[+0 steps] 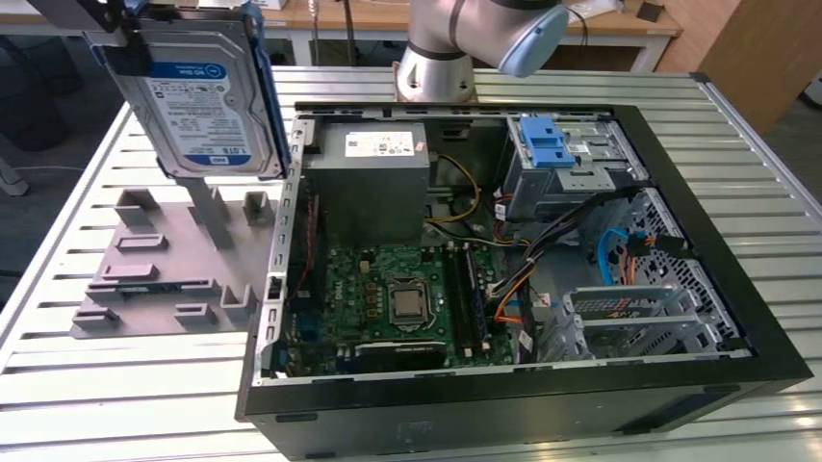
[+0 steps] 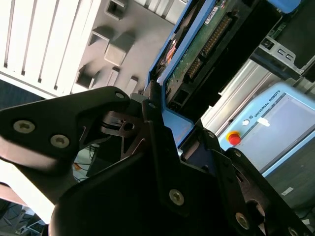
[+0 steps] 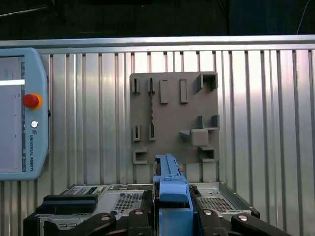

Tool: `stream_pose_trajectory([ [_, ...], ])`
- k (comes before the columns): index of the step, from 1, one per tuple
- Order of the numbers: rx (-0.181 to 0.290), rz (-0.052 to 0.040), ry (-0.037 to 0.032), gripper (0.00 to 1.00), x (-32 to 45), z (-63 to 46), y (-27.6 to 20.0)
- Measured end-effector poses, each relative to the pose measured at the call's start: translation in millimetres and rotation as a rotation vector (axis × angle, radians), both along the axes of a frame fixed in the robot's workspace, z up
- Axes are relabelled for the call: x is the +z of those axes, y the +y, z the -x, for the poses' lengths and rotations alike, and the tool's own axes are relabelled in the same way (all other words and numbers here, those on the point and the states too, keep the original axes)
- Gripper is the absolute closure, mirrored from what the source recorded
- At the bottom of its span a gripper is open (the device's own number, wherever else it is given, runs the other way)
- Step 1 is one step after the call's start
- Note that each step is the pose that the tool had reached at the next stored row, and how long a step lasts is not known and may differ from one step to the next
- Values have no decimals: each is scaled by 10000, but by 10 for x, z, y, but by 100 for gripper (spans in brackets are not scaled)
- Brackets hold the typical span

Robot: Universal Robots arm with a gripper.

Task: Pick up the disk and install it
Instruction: 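Pick up the disk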

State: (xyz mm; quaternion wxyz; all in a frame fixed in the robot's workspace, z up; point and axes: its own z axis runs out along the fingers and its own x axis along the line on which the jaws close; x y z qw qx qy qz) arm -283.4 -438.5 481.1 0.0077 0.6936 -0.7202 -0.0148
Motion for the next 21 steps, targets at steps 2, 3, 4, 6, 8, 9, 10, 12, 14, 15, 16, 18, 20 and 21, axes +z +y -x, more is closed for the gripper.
stream_pose_trajectory([
  [2,-1,0,12,64,0,-39,-11],
  [3,-1,-1,17,64,-1,-60,-17],
  [4,-1,-1,23,64,-1,-80,-22],
  [6,-1,0,35,64,0,-119,-33],
  [8,-2,0,46,64,-1,-157,-44],
  [9,-3,0,52,64,0,-177,-49],
  [10,-4,0,58,64,0,-196,-54],
  [12,-5,0,70,64,-1,-235,-62],
  [14,-5,0,83,64,-1,-274,-70],
  [15,-6,-1,90,64,-1,-296,-74],
  [16,-6,-1,96,64,-1,-317,-78],
  [18,-7,0,109,64,-1,-361,-84],
  [20,-7,0,122,64,-1,-410,-89],
  [21,-7,-1,128,64,-1,-437,-90],
])
